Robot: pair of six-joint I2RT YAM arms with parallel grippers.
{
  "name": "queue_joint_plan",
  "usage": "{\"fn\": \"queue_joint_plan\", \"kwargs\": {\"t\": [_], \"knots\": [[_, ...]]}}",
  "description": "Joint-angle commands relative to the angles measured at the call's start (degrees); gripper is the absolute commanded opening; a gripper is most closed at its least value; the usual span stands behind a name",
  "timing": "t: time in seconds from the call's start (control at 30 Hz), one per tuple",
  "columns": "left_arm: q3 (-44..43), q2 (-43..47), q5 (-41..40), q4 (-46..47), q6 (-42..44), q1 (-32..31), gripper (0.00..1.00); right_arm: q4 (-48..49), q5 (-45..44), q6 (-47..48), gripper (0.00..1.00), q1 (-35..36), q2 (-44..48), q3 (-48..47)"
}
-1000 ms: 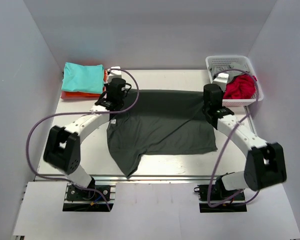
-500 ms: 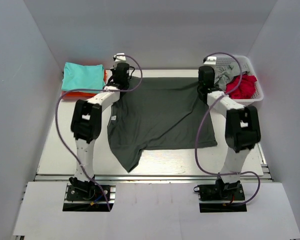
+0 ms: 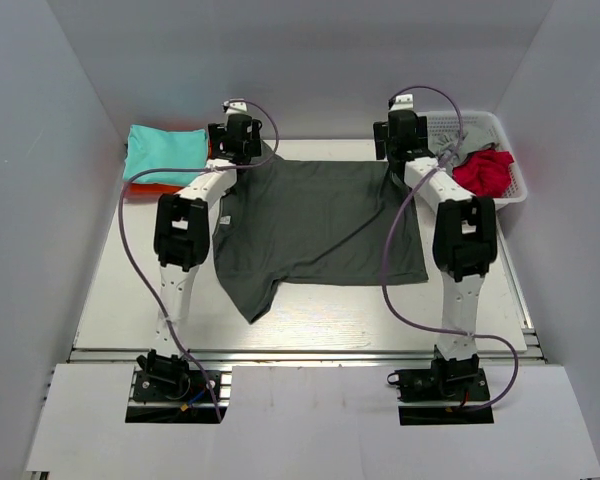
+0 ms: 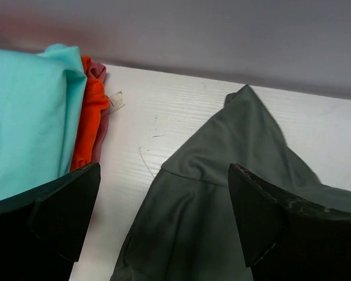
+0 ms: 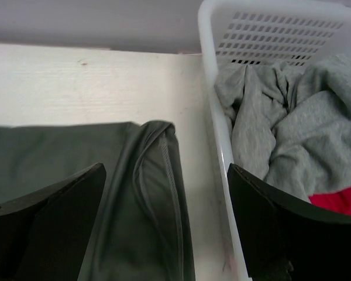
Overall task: Fold and stack the t-shirts
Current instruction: Flatten out the tshirt
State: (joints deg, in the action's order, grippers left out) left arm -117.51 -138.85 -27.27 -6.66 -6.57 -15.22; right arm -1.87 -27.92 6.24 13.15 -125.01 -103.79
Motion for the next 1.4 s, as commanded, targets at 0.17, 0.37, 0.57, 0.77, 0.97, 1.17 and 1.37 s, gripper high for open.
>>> {"fn": "queue_joint_plan", "kwargs": {"t": [0.17,0.37,0.57,0.77,0.97,1.17,1.37], "knots": [[8.7,22.4,7.0,-9.9,-2.3,-1.7,1.0,-4.5,10.3,-7.5,0.9,1.2,18.8,10.8],[35.5,41.2,20.3,-9.5,-8.3,-1.7,1.0,-12.7,9.9,-21.4,0.9,0.9,29.7,23.3],[51.4,51.4,27.1,-15.2,-13.7,-2.3,1.0,-20.4,9.3,-30.4,0.9,0.7,39.2,37.4],[64.2,61.0,32.4,-22.9,-17.8,-2.8,1.0,-21.6,10.8,-37.0,0.9,0.2,48.5,51.9],[73.0,67.0,36.3,-34.6,-21.2,-4.5,0.98,-23.5,11.5,-37.4,0.89,-2.1,52.9,58.9],[81.5,74.2,44.1,-36.0,-21.2,-8.4,0.81,-24.0,13.9,-38.1,0.87,-4.2,51.8,59.4],[82.5,71.3,43.4,-31.8,-21.8,-13.2,0.7,-23.4,16.9,-39.0,0.82,-6.3,51.4,60.6]]}}
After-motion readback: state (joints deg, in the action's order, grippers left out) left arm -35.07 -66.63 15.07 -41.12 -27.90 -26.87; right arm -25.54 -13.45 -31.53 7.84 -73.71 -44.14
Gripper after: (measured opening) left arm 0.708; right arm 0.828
